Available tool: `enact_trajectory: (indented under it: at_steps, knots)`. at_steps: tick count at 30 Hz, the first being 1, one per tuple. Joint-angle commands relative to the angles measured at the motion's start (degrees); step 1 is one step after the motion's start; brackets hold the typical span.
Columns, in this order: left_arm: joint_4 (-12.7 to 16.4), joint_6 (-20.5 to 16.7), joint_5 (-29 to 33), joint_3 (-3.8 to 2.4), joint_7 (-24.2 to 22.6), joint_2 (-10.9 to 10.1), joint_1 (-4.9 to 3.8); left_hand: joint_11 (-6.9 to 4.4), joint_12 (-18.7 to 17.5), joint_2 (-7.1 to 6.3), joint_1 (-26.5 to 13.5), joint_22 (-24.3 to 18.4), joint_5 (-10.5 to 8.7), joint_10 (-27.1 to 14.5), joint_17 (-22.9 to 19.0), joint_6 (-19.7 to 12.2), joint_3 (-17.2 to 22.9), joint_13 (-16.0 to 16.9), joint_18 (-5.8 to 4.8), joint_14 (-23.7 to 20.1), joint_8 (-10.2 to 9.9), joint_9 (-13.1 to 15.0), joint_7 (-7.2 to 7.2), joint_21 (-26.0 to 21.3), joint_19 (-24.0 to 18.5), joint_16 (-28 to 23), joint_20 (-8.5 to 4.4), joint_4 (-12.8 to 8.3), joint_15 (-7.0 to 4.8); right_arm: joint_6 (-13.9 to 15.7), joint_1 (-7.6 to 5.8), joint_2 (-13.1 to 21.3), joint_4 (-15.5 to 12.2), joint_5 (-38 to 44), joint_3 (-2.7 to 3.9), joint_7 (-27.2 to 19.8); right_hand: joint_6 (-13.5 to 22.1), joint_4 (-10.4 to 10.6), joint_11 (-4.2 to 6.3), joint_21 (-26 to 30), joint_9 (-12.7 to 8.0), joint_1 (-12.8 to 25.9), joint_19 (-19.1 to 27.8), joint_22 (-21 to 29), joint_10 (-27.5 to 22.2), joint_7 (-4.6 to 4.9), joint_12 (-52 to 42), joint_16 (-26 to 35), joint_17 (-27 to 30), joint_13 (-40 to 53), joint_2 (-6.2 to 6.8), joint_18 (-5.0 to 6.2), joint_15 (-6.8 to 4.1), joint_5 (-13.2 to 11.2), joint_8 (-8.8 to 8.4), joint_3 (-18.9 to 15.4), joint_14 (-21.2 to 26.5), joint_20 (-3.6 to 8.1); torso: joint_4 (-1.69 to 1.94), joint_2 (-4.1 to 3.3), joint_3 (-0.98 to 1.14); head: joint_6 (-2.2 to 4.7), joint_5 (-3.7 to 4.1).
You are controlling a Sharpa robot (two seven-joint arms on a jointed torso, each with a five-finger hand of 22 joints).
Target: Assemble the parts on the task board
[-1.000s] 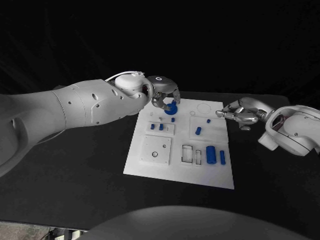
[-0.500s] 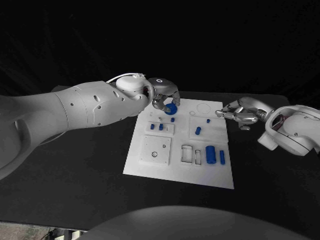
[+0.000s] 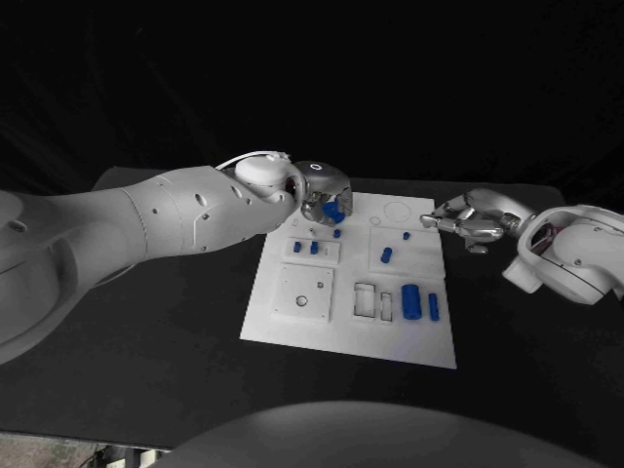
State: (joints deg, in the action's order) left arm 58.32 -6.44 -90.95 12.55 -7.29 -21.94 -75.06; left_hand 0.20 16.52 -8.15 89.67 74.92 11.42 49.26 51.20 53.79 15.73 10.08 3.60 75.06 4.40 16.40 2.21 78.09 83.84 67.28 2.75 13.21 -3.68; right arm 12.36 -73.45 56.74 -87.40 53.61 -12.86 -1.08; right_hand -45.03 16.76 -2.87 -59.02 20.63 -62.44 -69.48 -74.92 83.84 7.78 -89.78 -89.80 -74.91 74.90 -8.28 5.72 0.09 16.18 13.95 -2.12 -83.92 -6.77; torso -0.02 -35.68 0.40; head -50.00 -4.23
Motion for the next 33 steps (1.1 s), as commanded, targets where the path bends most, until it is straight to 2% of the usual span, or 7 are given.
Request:
enact_trajectory:
  at_steps: [1,5,12,33]
  knots:
    - [-0.6,0.5,-1.7,-0.03,-1.2,0.7,0.55,-0.13,-0.5,-0.44,-0.1,11.5,-0.6,0.6,-0.2,0.8,0.4,-0.3,-0.86,0.0,0.2,-0.2,0.05,0.4,0.5,0.5,0.24,0.0,0.13,0.2,0.03,0.0,-0.1,-0.1,-0.01,-1.0,-0.4,-0.1,-0.26,0.1,-0.1,-0.3,0.0,-6.3,6.2,-0.03,-0.2,-0.2,-15.1,15.1,-0.16,0.89,0.28,0.4,-0.22,-0.3,-6.1,-0.07,-0.01,-0.03,0.01,0.0,0.13]
    - [-1.1,0.2,-2.3,-0.04,-1.7,1.2,1.07,-0.26,-0.7,-0.56,0.2,11.5,-0.77,1.5,-0.5,1.5,0.7,-0.7,-0.88,0.0,0.4,-0.4,-0.02,0.5,0.6,0.6,0.24,-0.3,0.07,0.2,0.03,0.1,-0.2,-0.1,-0.01,-1.0,-0.4,-0.1,-0.26,0.1,-0.1,-0.3,0.0,-6.3,6.2,-0.03,-0.2,-0.2,-15.1,15.1,-0.16,0.89,0.28,0.3,-0.22,-0.3,-6.1,-0.07,-0.03,-0.05,0.0,0.0,0.23]
    - [-1.5,0.0,-3.0,-0.05,-2.1,1.5,1.46,-0.37,-0.6,-0.62,0.4,11.5,-0.67,2.9,-0.9,2.1,1.1,-0.9,-0.86,0.0,0.5,-0.7,-0.08,0.4,0.5,0.8,0.22,-0.5,0.0,0.2,0.03,0.2,-0.2,-0.2,-0.01,-1.0,-0.4,-0.1,-0.26,0.1,-0.1,-0.3,0.0,-6.3,6.2,-0.03,-0.2,-0.2,-15.1,15.1,-0.16,0.89,0.28,0.3,-0.22,-0.3,-6.1,-0.07,-0.01,0.01,0.04,0.0,0.23]
    - [-2.1,1.1,-4.0,-0.06,-1.9,2.0,1.72,-0.34,-0.4,-0.46,0.4,11.4,0.05,5.2,-2.1,4.9,1.7,-0.9,-0.79,-0.5,1.9,-0.8,0.08,0.0,0.3,0.8,0.2,-1.0,0.02,-0.1,0.03,0.2,-0.2,-0.2,-0.01,-0.8,-0.5,-0.1,-0.26,0.2,-0.1,-0.2,0.1,-6.3,6.2,-0.04,-0.2,-0.2,-15.1,15.1,-0.15,0.91,0.28,0.3,-0.21,-0.4,-6.1,-0.07,0.03,-0.01,0.0,0.0,0.34]
